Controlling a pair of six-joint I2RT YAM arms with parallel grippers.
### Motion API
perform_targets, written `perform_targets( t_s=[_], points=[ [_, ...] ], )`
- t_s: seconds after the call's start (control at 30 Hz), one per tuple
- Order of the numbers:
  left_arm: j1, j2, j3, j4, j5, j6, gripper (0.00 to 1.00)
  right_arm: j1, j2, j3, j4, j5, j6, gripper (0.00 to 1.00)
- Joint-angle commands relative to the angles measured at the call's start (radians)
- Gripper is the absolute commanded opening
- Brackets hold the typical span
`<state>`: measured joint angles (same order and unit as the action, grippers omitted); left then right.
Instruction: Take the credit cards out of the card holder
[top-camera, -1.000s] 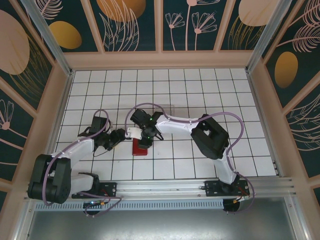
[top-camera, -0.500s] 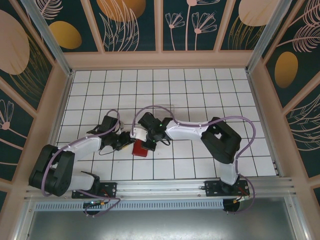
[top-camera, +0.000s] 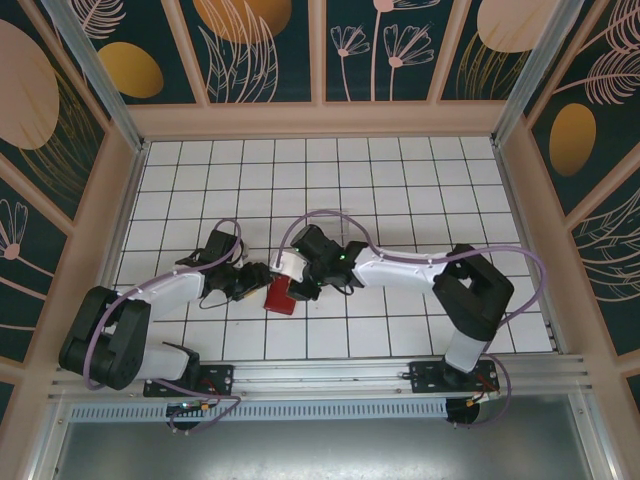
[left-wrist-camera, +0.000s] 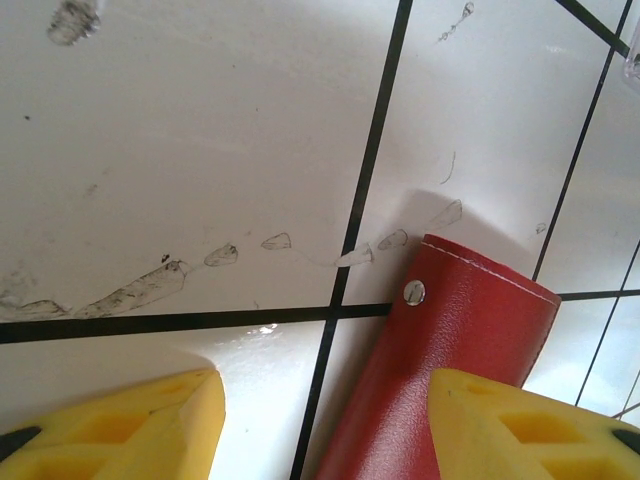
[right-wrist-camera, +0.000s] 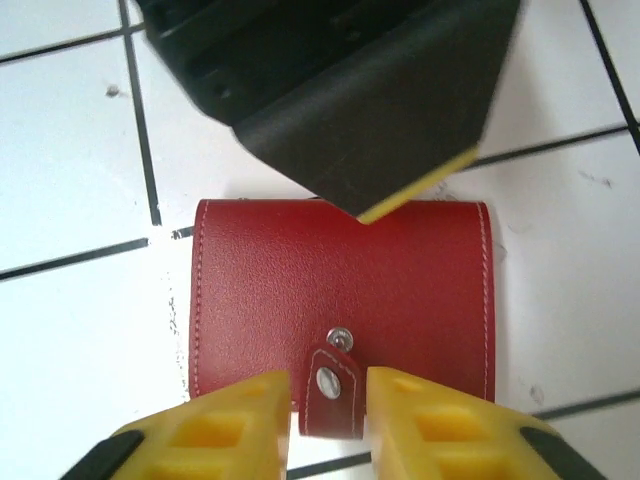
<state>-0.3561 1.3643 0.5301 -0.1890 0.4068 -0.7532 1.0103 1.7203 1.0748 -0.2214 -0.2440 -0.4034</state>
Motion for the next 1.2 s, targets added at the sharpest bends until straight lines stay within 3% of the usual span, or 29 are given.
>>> perform_targets(
  t_s=[0.0,0.1,0.3,0.37,0.43,0.5,0.67,0.97,1.17],
  points=[
    [-0.013,0.017,0.013,-0.016,-0.045,0.003,0.59,-0.009,-0.054,-0.027,-0.030,0.063,0.083,0.39],
    [-0.014,0.005,0.020,-0.032,-0.079,-0.001,0.59,-0.009,-0.054,-0.001,-0.052,0.133,0.244,0.50],
    [-0.014,0.001,0.039,-0.061,-0.150,0.012,0.59,0.002,-0.029,0.034,-0.042,0.196,0.720,0.48],
    [-0.014,0.001,0.044,-0.068,-0.174,0.011,0.59,0.001,0.018,0.097,-0.127,0.238,0.924,0.47],
    [-0.014,-0.002,0.042,-0.070,-0.200,0.010,0.59,0.011,0.079,0.167,-0.217,0.226,1.033,0.45],
    [-0.012,-0.001,0.038,-0.069,-0.225,0.010,0.60,0.036,0.095,0.180,-0.211,0.231,1.102,0.49],
    [-0.011,0.018,0.040,-0.082,-0.255,0.026,0.60,0.055,0.152,0.257,-0.296,0.295,1.161,0.60],
    [-0.011,-0.001,0.035,-0.101,-0.252,0.041,0.61,0.076,0.199,0.279,-0.367,0.309,1.205,0.59],
    [-0.011,-0.007,0.045,-0.105,-0.235,0.041,0.61,0.081,0.165,0.232,-0.359,0.316,1.231,0.52]
  ],
)
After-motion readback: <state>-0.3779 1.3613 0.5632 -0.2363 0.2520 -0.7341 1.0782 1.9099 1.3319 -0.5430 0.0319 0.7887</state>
